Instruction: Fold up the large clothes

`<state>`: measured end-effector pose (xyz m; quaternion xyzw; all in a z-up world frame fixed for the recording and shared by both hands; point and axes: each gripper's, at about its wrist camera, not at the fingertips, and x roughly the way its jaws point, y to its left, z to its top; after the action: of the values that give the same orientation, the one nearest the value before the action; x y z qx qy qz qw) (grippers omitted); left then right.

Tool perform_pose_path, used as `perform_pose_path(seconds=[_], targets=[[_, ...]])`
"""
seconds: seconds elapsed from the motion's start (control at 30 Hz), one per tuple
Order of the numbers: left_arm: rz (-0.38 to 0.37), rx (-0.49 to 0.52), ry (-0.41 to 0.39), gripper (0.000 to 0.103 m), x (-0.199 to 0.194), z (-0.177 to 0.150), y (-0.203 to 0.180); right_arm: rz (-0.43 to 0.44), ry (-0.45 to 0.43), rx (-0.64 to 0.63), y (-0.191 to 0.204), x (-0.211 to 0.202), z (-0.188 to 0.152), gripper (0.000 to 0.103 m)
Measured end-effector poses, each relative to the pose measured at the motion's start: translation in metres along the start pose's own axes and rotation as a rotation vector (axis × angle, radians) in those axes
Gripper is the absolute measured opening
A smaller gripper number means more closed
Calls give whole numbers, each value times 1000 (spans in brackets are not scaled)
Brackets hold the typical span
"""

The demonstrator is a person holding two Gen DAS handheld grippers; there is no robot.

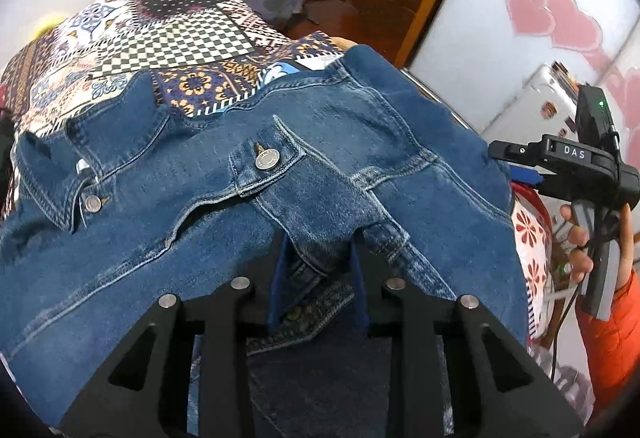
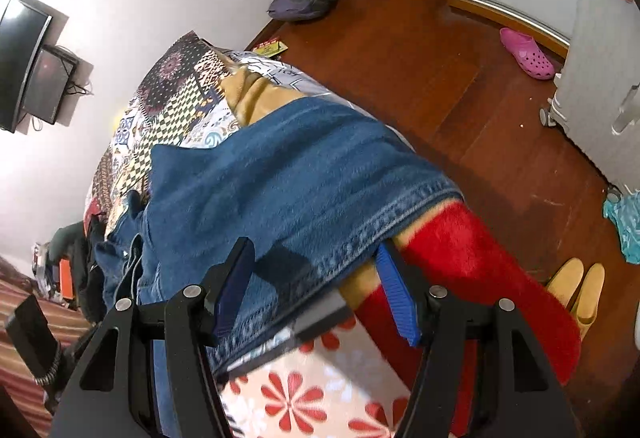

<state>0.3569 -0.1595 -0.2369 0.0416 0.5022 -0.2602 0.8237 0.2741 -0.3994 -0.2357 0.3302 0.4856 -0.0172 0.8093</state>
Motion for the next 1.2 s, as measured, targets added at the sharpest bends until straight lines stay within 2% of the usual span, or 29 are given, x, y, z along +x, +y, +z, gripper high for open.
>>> perform_pose_path(seconds=[0.13, 0.2, 0.33, 0.5, 0.57, 0.63, 0.77, 0.97, 1.2], targets=[[-2, -28, 12, 35, -6, 2, 4, -35, -15, -31, 2, 8, 7, 59], [1, -37, 14, 41, -11, 0, 5, -55, -31, -45, 2, 13, 10, 59], [43, -33, -18, 48, -27, -6, 6, -86, -67, -56, 4, 19, 13, 57], [81, -15, -61, 49, -43, -11, 3, -135, -125, -86, 9, 13, 12, 39], [95, -1, -80, 49, -49, -11, 1, -128, -134, -90, 9, 8, 13, 28], [110, 12, -97, 49, -54, -9, -1, -116, -139, -100, 10, 4, 15, 21], [133, 16, -121, 59, -62, -8, -2, -99, -179, -147, 21, -12, 14, 13], [183, 1, -164, 63, -80, -12, 4, -39, -230, -255, 62, -35, 10, 10], [210, -25, -218, 65, -108, -23, 21, 70, -311, -472, 146, -63, -15, 9]])
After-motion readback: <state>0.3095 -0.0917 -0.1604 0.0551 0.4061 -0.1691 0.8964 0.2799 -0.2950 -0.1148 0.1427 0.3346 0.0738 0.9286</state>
